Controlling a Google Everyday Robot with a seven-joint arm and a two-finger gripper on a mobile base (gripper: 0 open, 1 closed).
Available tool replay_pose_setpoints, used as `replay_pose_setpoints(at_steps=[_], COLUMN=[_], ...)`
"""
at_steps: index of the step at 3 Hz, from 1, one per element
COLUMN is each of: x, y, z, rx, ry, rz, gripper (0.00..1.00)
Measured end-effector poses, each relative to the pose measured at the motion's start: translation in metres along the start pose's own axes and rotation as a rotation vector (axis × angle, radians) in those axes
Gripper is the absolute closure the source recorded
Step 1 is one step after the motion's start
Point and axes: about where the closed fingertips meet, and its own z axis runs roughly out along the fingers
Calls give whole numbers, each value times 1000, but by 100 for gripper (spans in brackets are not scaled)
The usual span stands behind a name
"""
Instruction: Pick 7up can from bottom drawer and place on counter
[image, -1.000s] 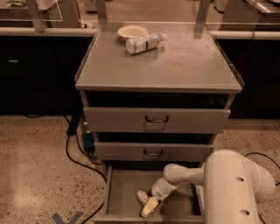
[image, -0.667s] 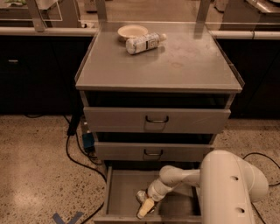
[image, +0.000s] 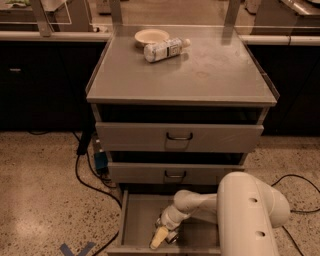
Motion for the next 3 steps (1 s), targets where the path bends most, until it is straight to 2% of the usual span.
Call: replay_pose_setpoints(at_steps=[1,3], x=[-14,-8], y=[-40,-42], z=[9,12], rx=[39,50], ry=[27,48], rz=[-51,-42], gripper=[0,0])
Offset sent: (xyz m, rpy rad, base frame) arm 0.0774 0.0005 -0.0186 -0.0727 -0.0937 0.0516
